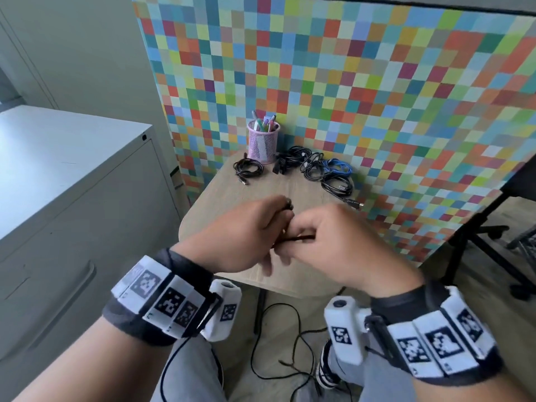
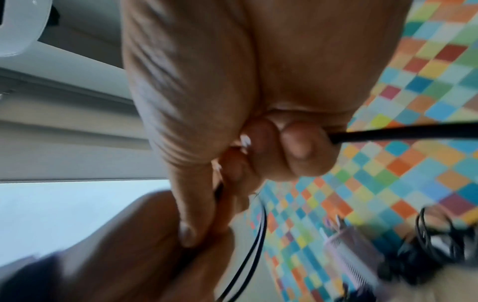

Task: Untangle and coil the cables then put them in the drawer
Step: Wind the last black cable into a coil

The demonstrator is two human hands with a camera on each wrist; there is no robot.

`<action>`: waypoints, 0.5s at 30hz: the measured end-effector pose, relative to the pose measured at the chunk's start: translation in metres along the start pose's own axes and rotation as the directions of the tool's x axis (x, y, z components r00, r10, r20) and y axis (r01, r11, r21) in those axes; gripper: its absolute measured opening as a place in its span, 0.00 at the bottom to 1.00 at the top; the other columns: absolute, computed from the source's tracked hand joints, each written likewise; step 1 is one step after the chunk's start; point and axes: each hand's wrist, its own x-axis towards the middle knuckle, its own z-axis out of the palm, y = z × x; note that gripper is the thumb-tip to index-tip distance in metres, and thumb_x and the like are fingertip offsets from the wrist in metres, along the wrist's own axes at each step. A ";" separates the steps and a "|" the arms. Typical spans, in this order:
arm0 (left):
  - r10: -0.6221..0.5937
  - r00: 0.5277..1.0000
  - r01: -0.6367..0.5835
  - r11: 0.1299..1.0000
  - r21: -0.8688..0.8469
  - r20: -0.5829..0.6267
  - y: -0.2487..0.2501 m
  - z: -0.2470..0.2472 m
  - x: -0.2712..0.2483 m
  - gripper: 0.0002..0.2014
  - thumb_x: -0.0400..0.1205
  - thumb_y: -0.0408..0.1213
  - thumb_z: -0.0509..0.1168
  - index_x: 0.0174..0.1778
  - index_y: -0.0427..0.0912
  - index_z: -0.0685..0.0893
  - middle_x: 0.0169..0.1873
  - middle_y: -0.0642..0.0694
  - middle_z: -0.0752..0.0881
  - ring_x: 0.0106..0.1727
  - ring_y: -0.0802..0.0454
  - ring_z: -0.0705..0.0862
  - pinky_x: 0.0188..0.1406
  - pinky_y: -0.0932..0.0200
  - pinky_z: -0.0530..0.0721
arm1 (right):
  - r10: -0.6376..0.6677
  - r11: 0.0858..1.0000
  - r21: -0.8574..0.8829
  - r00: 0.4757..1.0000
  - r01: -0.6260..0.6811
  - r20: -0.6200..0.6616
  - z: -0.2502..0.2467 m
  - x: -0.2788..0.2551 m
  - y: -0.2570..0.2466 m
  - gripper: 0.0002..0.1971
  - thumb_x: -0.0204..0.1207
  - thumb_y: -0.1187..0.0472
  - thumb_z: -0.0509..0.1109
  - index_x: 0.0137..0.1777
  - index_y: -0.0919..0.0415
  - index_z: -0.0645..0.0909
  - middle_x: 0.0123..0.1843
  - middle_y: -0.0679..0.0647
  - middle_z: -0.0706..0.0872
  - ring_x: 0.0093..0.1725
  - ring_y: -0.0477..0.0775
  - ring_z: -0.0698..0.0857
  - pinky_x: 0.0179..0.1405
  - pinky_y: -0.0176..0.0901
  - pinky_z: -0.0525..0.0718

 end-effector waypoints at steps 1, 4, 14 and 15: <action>-0.027 0.998 0.028 0.999 -0.020 0.052 0.000 -0.001 -0.002 0.14 0.94 0.40 0.54 0.44 0.40 0.75 0.25 0.49 0.85 0.22 0.54 0.79 0.28 0.56 0.77 | 0.008 0.999 0.036 0.999 -0.006 -0.038 -0.008 -0.001 0.004 0.12 0.70 0.51 0.86 0.32 0.51 0.87 0.22 0.37 0.80 0.25 0.40 0.77 0.28 0.29 0.68; -0.072 0.989 0.095 0.979 -0.181 0.127 -0.004 -0.006 -0.006 0.22 0.94 0.46 0.53 0.39 0.41 0.82 0.20 0.54 0.73 0.22 0.57 0.69 0.24 0.66 0.68 | -0.011 0.983 0.179 0.987 0.040 -0.159 -0.031 -0.001 0.015 0.10 0.67 0.51 0.86 0.34 0.53 0.90 0.24 0.39 0.84 0.25 0.40 0.78 0.26 0.28 0.74; 0.043 0.969 -0.242 0.367 -0.898 -0.243 -0.002 -0.017 -0.003 0.13 0.92 0.41 0.50 0.44 0.43 0.73 0.24 0.51 0.69 0.19 0.57 0.64 0.17 0.62 0.56 | 0.181 0.967 0.224 0.947 -0.122 -0.265 -0.004 0.011 0.061 0.09 0.86 0.57 0.72 0.62 0.52 0.91 0.27 0.24 0.81 0.33 0.24 0.81 0.35 0.23 0.75; 0.022 0.954 -0.288 0.360 -0.887 -0.300 0.001 -0.014 0.000 0.14 0.93 0.40 0.49 0.45 0.42 0.72 0.25 0.48 0.74 0.19 0.54 0.71 0.17 0.62 0.63 | 0.190 0.970 0.189 0.962 -0.153 -0.198 0.009 0.011 0.056 0.10 0.86 0.54 0.71 0.62 0.49 0.92 0.26 0.28 0.80 0.31 0.24 0.79 0.32 0.23 0.73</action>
